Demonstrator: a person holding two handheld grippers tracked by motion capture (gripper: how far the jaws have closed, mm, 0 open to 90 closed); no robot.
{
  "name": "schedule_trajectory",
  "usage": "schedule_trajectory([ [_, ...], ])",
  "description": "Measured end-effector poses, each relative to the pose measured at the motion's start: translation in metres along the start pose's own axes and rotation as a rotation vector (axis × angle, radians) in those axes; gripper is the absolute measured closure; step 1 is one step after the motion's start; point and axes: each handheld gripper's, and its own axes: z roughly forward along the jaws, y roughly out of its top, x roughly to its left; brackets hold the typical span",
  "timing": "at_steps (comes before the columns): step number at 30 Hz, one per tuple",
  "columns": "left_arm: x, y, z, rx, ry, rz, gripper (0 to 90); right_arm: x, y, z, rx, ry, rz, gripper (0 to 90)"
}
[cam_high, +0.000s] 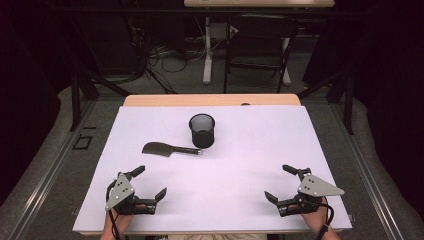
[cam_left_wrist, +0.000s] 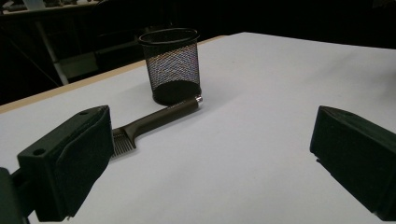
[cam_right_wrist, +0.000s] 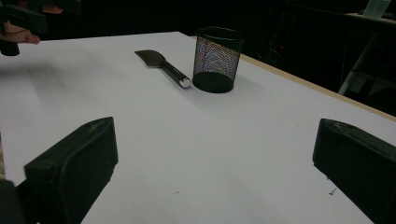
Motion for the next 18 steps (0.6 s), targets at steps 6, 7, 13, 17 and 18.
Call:
schedule_trajectory([
  [6,0.0,0.001,0.005,0.014,0.003,-0.004,0.0,0.0,0.0,-0.001,0.006,-0.004,-0.01,0.0],
  [7,0.0,0.002,0.006,0.014,0.006,-0.005,0.0,0.0,0.0,0.0,0.005,-0.002,-0.003,0.0],
  [13,0.002,0.004,0.015,0.018,0.015,-0.006,0.0,0.0,0.0,0.001,0.014,0.006,0.0,0.0],
  [17,0.002,0.005,0.019,0.016,0.022,-0.005,0.0,0.0,-0.001,0.001,0.018,0.005,0.002,0.0],
  [18,0.002,0.006,0.019,0.011,0.025,-0.01,0.0,0.0,-0.001,0.002,0.024,0.006,0.005,0.0],
])
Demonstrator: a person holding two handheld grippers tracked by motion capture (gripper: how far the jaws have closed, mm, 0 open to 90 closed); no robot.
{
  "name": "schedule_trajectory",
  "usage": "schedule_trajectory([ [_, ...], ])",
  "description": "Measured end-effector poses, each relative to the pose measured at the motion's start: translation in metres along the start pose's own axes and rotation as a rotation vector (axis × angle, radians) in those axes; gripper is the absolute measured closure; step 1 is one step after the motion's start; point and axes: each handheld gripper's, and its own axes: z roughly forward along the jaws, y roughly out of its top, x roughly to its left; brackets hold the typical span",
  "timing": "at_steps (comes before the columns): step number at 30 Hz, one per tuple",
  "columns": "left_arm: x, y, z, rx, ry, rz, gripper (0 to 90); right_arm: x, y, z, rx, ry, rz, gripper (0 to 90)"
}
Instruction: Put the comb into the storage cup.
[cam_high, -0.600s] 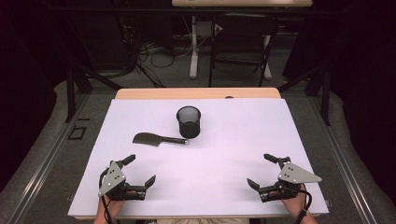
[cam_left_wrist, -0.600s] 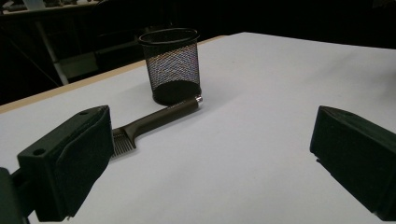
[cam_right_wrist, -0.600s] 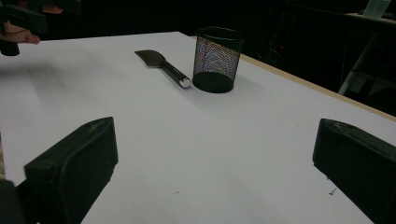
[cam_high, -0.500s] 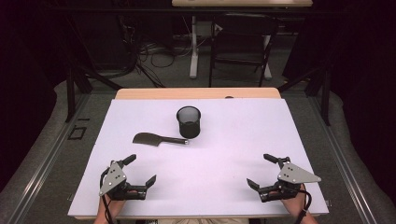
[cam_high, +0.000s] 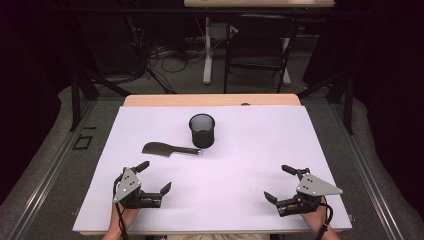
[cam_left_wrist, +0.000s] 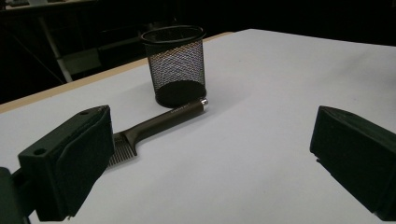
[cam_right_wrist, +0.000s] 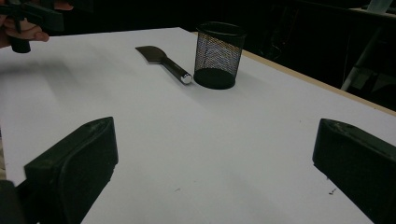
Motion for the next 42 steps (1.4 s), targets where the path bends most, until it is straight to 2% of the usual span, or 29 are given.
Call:
schedule_trajectory([
  [1,0.0,0.001,0.001,-0.006,0.001,-0.011,0.0,0.0,0.0,0.0,0.001,0.002,0.001,0.0],
  [6,0.0,0.003,0.005,-0.006,0.012,-0.009,0.0,0.001,0.0,0.0,-0.002,-0.002,-0.002,0.0],
  [11,0.003,0.008,0.015,0.015,0.021,-0.034,0.0,0.001,0.0,0.002,0.002,0.006,-0.004,0.0],
  [17,0.003,0.012,0.025,0.03,0.041,-0.036,0.8,0.0,0.0,0.002,0.007,0.01,-0.004,0.0],
  [30,0.008,0.016,0.045,0.094,0.034,-0.081,0.0,0.001,-0.001,0.003,0.016,0.009,-0.004,0.0],
  [42,0.014,0.018,0.063,0.126,0.023,-0.11,0.0,0.0,-0.001,0.003,0.018,0.007,0.003,0.0],
])
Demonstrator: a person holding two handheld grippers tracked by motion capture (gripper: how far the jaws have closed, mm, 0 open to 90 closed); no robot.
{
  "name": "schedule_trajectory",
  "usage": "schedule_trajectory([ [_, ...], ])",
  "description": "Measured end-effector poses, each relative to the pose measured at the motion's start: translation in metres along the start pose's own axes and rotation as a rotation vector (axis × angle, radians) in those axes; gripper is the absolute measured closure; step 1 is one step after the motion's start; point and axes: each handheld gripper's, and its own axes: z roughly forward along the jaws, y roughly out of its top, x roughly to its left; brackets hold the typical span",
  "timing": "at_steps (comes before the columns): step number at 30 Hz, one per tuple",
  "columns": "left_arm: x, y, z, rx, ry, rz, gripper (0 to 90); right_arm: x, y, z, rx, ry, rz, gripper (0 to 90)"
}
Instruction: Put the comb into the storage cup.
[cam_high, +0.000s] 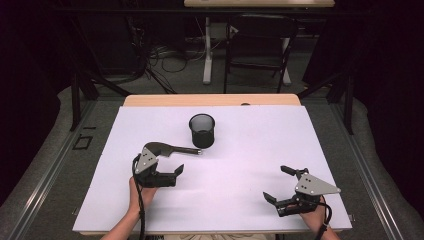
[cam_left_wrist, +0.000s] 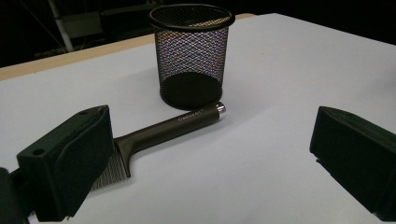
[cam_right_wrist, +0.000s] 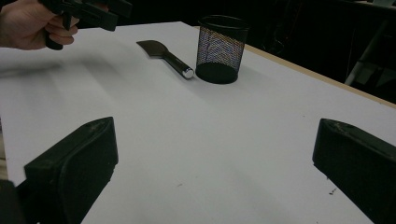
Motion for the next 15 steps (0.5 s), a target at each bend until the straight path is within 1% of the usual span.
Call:
schedule_trajectory([
  [1,0.001,0.002,0.004,0.016,-0.006,-0.009,0.0,0.0,0.0,0.0,0.002,-0.002,0.002,0.0],
  [2,0.001,0.002,0.004,0.016,-0.006,-0.009,0.0,0.0,0.0,0.0,0.002,-0.002,0.002,0.0],
  [3,0.001,0.003,0.008,0.022,-0.006,-0.007,0.0,0.0,0.0,0.001,0.001,-0.001,0.001,0.0],
  [10,0.006,0.007,0.019,0.023,-0.002,-0.028,0.0,0.0,0.0,0.0,0.001,-0.002,-0.001,0.0],
  [15,0.011,0.008,0.028,0.03,0.003,-0.056,0.0,0.0,0.0,-0.001,-0.002,0.0,0.002,0.0],
])
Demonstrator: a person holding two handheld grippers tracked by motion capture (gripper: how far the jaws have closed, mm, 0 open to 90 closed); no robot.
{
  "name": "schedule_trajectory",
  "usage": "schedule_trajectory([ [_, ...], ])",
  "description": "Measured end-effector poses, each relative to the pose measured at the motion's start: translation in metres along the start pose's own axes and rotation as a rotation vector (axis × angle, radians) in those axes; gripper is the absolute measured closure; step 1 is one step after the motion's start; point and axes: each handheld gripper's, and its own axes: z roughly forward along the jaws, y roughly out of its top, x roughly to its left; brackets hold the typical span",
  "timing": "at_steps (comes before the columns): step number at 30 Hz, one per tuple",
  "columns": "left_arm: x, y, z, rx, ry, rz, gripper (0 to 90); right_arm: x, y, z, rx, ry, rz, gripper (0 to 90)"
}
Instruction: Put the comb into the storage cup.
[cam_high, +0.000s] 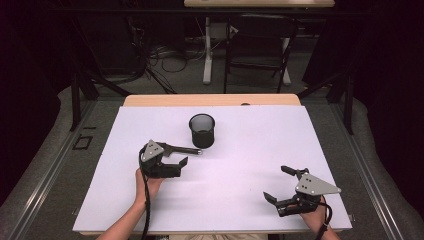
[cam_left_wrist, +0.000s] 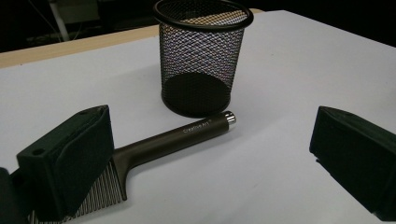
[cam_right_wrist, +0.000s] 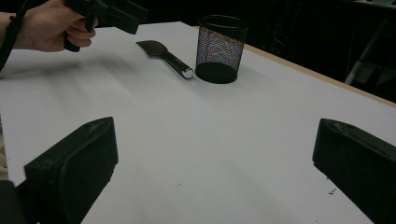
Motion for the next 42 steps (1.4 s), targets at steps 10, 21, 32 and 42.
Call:
schedule_trajectory([
  [10,0.007,0.003,0.016,0.005,0.015,-0.019,0.2,0.0,0.0,0.0,0.001,0.004,0.002,0.0],
  [21,0.011,0.01,0.028,0.008,0.028,-0.032,0.5,0.002,0.001,0.002,0.0,0.015,-0.013,0.0],
  [32,0.013,0.008,0.039,0.033,0.039,-0.039,41.6,0.003,0.001,0.001,0.001,0.034,-0.014,0.0],
  [42,0.013,0.008,0.051,0.059,0.044,-0.064,87.1,0.004,0.001,0.002,0.002,0.035,-0.025,0.0],
])
